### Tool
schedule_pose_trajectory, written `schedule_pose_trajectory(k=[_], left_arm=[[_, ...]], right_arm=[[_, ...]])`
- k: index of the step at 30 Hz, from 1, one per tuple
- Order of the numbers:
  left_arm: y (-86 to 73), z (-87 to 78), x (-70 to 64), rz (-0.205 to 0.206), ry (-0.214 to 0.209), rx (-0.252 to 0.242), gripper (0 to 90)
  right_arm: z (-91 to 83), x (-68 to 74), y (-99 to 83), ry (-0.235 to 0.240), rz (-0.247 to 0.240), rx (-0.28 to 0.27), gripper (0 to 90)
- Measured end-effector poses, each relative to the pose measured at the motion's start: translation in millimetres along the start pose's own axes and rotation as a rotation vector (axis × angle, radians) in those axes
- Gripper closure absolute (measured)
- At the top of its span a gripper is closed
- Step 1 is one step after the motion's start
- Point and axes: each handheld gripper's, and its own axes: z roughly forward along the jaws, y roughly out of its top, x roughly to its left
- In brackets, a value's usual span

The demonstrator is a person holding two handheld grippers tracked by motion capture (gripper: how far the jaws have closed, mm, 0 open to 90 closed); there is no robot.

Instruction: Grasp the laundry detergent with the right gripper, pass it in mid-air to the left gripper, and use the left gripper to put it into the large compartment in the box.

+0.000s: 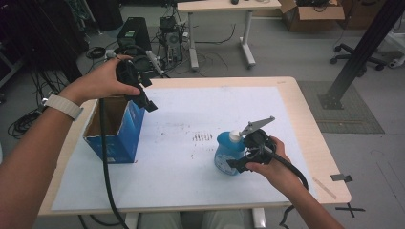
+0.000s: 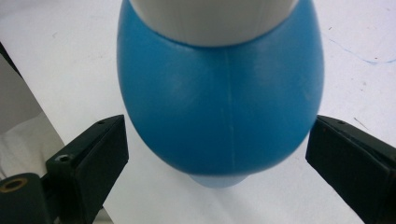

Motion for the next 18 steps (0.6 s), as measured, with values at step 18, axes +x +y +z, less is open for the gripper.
schedule_pose_trajectory(k=[18], left_arm=[[-0.7, 1.2, 1.5, -0.003, -0.003, 0.001, 9.6]], right_arm=[[9.2, 0.1, -6.8, 0.003, 0.009, -0.056, 7.3]])
